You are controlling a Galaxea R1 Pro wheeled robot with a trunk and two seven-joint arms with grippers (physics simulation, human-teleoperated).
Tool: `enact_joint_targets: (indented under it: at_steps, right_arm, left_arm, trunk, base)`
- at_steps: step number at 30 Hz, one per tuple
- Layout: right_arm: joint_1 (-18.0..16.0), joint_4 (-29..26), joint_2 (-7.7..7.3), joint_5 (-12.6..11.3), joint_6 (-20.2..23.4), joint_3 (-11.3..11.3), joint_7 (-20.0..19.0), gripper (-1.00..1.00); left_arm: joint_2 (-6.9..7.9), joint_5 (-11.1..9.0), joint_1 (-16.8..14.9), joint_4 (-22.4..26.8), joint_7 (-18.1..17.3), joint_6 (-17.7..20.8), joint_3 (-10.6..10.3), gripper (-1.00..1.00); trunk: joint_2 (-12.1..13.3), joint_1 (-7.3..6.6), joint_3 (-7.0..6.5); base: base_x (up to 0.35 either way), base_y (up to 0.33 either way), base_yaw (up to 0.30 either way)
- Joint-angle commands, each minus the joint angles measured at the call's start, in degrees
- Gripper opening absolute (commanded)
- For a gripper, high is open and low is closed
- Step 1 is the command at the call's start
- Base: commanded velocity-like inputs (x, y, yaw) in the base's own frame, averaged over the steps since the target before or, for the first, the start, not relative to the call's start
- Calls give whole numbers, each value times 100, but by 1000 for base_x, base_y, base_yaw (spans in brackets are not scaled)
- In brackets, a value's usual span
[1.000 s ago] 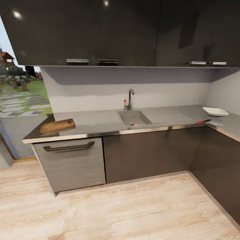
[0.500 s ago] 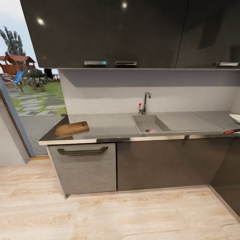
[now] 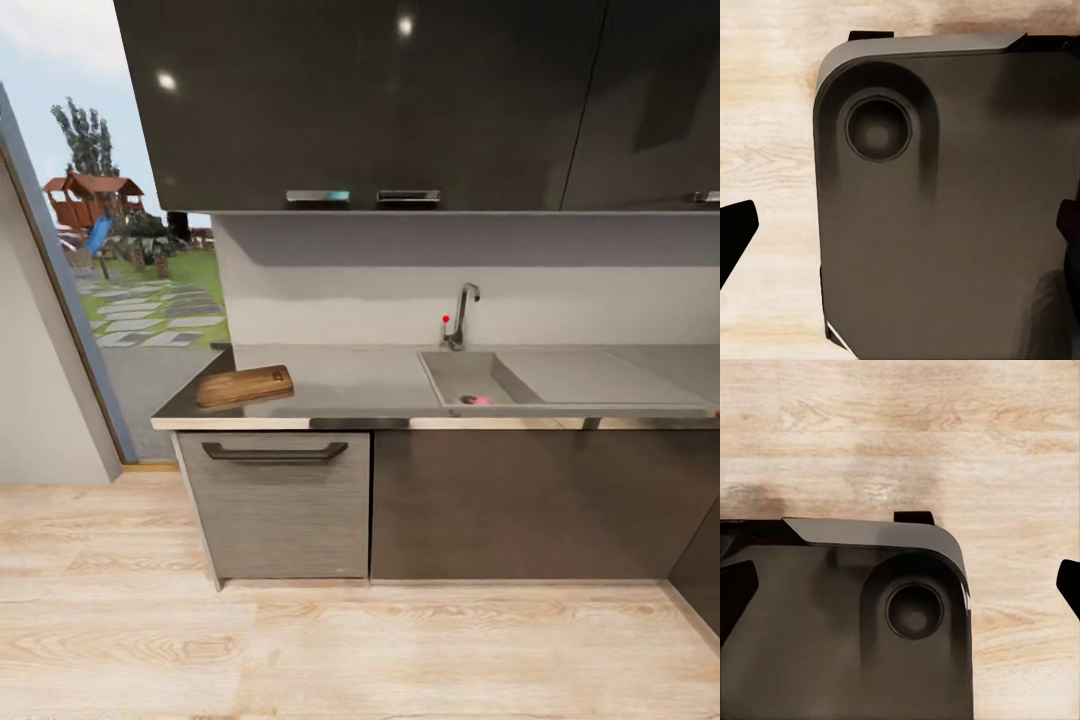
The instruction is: In the kitchen, take the Vidalia onion out of the sink, dice it on the chopping board with the paring knife, put the diced onion into the bowl on the countertop, then place both the paring knife and the chopping board into the sink.
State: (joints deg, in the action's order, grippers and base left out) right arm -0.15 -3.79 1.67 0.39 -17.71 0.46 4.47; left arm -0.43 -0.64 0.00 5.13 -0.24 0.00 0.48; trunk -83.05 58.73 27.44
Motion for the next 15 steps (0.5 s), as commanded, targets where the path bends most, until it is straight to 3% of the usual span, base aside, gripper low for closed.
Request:
enact_joint_targets:
  at_steps: [1, 15]
  right_arm:
    - [-2, 1, 1, 5, -14, 7, 22, 100]
    - [-2, 1, 0, 5, -14, 15, 14, 100]
  left_arm:
    - [-1, -7, 0, 5, -2, 0, 6, 100]
    - [4, -6, 0, 11, -2, 0, 5, 100]
  trunk:
    - [-3, 0, 4]
    - [-3, 0, 2]
  base:
    - [0, 0, 27]
    - [0, 0, 4]
